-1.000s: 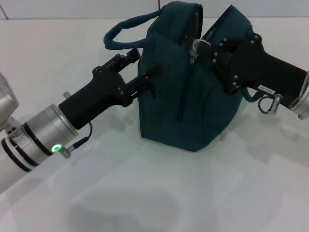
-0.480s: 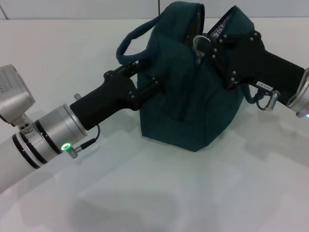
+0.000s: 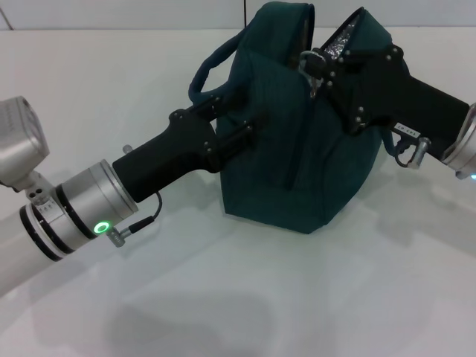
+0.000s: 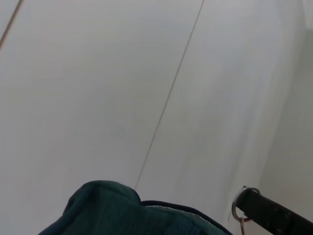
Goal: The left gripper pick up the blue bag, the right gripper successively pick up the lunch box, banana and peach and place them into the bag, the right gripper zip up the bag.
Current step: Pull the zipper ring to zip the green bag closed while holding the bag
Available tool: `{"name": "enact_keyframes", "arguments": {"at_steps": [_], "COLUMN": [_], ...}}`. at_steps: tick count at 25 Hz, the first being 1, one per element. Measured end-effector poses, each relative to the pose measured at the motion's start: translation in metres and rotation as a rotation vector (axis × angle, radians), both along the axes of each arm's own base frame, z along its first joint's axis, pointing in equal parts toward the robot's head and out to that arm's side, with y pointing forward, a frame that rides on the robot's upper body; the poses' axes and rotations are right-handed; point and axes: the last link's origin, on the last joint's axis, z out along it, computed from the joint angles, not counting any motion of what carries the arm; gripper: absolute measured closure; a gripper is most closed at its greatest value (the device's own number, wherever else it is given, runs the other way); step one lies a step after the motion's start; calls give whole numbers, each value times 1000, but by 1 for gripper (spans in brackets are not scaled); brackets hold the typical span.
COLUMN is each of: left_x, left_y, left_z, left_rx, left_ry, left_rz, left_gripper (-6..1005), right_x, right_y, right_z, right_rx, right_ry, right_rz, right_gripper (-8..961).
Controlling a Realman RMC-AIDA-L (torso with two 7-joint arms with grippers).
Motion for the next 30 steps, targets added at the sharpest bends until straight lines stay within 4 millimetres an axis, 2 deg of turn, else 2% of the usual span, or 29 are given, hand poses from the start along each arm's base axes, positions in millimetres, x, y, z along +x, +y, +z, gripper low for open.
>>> {"name": "enact_keyframes", "arguments": {"at_steps": [14, 24, 30], "left_x": [-3, -6, -7], "left_y": [15, 17, 17], "left_z": [-6, -3, -3], "left_rx": [15, 37, 58], "left_ry": [61, 54, 67], "left_rz": [63, 86, 77], "left_gripper": [427, 443, 552], "right_x": [-3, -2, -2], "right_y": [2, 2, 2], "right_z": [0, 0, 0], "right_rx": [6, 6, 6], "right_ry": [-1, -2, -3], "right_rz": [8, 7, 4], "right_gripper": [947, 947, 947]}}
